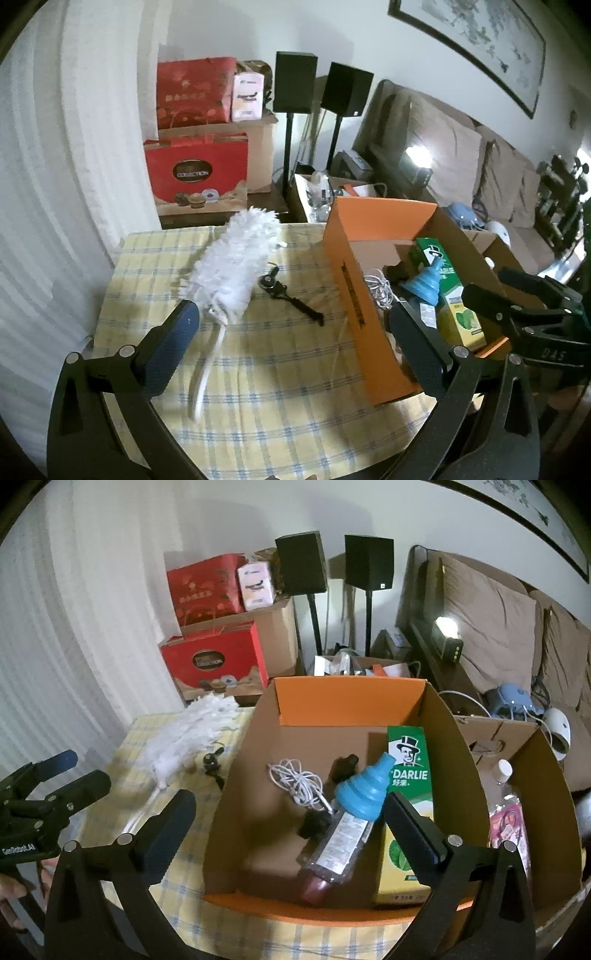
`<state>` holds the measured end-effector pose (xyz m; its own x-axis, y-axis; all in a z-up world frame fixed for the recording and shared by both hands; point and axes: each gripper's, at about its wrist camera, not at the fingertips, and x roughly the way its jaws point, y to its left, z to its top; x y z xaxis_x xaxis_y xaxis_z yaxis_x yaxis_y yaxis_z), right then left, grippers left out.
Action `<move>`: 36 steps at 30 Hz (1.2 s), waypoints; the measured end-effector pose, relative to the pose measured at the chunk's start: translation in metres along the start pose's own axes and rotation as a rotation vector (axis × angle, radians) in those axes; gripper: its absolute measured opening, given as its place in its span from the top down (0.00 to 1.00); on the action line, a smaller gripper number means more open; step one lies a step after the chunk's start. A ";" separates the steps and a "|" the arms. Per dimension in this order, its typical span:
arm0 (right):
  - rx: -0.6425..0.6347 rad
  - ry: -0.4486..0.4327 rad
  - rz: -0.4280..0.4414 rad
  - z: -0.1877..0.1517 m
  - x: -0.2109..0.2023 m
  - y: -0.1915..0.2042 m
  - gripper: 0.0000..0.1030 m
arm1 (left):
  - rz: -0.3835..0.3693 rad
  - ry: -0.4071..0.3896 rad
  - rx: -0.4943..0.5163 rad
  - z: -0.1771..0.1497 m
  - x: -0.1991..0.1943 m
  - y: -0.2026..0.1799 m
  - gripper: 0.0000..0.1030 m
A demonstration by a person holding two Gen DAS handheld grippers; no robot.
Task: Organize objects
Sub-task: 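Withdraw both grippers from the orange box back over the table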
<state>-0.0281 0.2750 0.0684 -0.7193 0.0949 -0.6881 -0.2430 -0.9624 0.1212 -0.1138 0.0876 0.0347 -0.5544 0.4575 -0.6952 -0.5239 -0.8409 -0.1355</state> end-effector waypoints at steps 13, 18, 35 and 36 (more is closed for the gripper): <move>-0.042 -0.021 -0.002 -0.002 -0.013 0.047 0.00 | 0.021 -0.019 -0.039 -0.012 -0.027 0.039 0.00; -0.051 -0.025 0.005 -0.001 -0.015 0.062 0.00 | 0.038 -0.028 -0.046 -0.013 -0.036 0.053 0.00; -0.086 -0.008 0.056 0.002 0.000 0.107 0.00 | 0.071 -0.028 -0.092 -0.019 -0.044 0.100 0.00; -0.087 -0.005 0.060 0.003 0.002 0.109 0.00 | 0.073 -0.027 -0.093 -0.020 -0.044 0.101 0.00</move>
<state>-0.0579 0.1714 0.0824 -0.7345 0.0371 -0.6776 -0.1415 -0.9849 0.0994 -0.1298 -0.0234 0.0375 -0.6065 0.4005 -0.6868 -0.4197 -0.8950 -0.1513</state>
